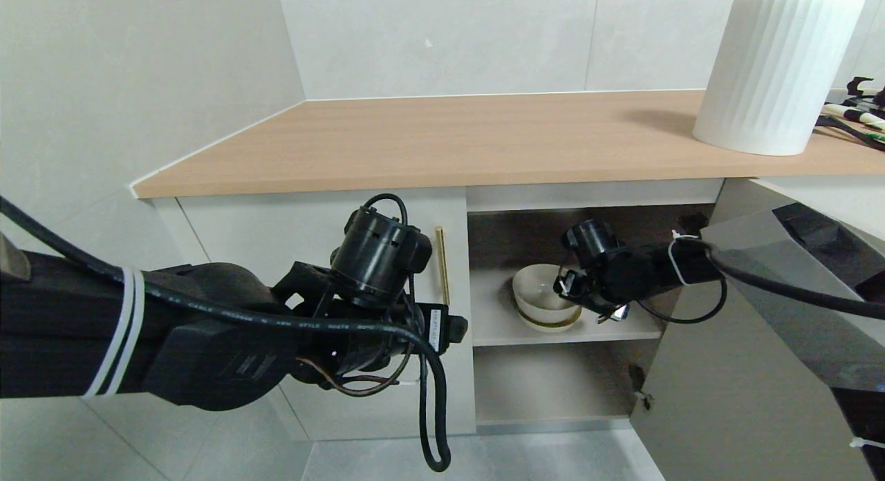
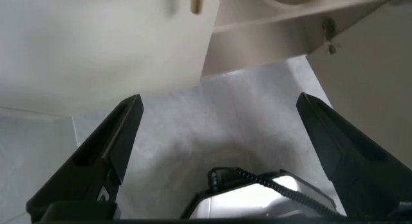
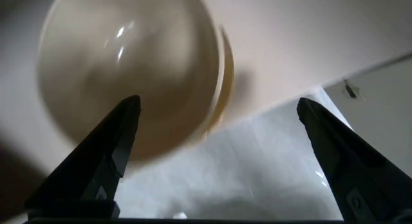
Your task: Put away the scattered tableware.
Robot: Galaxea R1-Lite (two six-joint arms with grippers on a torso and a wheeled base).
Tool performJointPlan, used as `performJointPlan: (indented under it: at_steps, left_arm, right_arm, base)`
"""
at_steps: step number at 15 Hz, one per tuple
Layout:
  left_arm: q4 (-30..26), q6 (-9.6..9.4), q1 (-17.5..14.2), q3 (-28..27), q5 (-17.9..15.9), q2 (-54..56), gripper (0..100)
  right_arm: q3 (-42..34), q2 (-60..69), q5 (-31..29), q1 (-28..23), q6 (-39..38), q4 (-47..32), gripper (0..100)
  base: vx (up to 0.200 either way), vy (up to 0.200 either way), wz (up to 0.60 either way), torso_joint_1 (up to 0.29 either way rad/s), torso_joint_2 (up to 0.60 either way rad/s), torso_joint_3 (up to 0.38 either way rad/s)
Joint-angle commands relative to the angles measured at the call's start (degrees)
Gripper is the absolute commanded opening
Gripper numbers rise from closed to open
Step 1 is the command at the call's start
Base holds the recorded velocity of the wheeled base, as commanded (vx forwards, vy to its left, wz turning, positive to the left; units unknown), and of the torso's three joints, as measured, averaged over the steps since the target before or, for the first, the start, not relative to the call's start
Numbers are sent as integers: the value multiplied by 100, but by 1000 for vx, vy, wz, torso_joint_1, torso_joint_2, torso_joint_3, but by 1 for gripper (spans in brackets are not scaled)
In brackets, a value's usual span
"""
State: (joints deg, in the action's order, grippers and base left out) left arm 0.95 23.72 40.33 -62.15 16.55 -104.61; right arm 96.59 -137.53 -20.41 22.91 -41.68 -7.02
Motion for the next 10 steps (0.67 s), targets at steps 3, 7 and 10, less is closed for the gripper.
performJointPlan:
  at_steps: [3,7,10]
  left_arm:
    - [-25,185,-69,352,6,591,100]
    - [-34,291,-130,1047,58,1566,100]
    - [-16,308,-236,1390,58,1680,100]
  right_arm:
    - [-1089,1229,125,381,11,-423,100]
    - [-2742,3268,547,539,415,-476,100]
    - [-3664,3936,881,636,424,-476,100]
  base:
    - [0,0,0,0,0,0]
    - [0,0,0,0,0,0]
    - [0,0,0,0,0,0]
